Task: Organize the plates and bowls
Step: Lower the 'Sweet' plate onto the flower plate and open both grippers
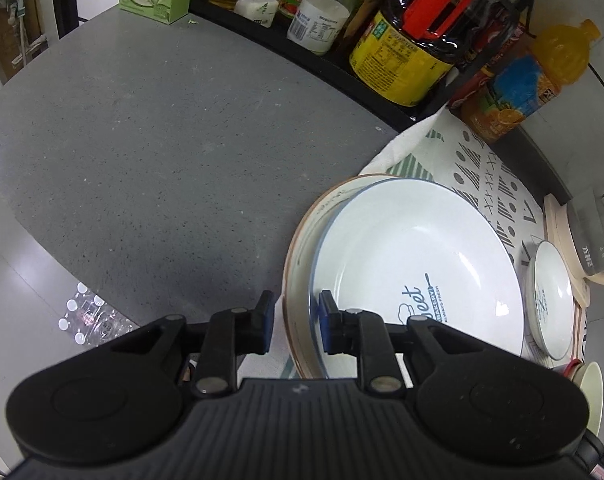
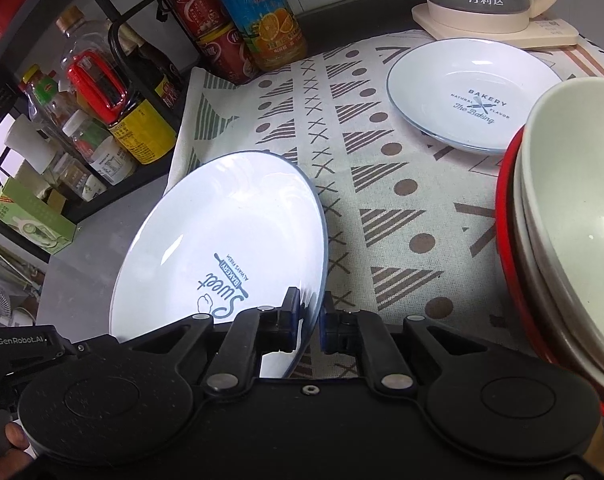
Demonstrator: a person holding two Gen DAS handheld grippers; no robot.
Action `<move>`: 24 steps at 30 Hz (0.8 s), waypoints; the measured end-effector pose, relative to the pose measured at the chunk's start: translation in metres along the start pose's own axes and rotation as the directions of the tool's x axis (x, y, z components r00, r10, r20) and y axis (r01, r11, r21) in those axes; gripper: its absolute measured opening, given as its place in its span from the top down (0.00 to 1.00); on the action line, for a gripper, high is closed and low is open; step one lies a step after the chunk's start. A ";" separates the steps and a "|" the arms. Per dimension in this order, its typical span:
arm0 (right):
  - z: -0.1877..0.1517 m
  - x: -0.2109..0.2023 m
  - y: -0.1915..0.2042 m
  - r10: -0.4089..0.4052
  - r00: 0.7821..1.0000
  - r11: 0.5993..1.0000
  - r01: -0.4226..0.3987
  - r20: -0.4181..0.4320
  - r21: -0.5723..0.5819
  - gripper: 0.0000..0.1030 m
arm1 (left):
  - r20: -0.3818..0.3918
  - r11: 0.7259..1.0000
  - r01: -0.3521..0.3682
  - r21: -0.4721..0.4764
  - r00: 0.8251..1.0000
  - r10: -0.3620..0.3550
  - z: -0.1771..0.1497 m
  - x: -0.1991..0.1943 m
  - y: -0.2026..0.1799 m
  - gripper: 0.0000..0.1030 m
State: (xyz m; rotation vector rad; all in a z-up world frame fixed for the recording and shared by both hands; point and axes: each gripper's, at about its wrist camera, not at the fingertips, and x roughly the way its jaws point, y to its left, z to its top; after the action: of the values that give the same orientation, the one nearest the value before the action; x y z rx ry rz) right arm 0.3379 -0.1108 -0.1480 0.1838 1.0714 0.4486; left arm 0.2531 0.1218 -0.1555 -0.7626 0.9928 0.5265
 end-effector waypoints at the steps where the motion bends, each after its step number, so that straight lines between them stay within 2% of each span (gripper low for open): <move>1: 0.000 0.001 0.000 -0.001 1.000 1.000 0.001 -0.004 0.000 0.90 | -0.001 1.000 0.000 -0.001 1.000 0.000 0.001 0.001 0.001 0.78; 16: -0.003 0.015 0.009 -0.036 0.998 0.999 0.034 -0.052 -0.035 0.86 | -0.030 1.000 0.022 0.000 0.999 -0.022 0.016 0.011 0.008 0.77; 24: 0.005 0.000 0.008 -0.022 0.999 1.000 0.022 -0.028 -0.016 0.82 | -0.035 0.999 0.024 0.047 0.999 -0.023 0.034 0.002 -0.001 0.77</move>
State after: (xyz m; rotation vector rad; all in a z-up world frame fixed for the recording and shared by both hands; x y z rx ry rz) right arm 0.3404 -0.1031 -0.1428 0.1521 1.0962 0.4406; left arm 0.2732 0.1478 -0.1453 -0.7420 1.0240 0.4691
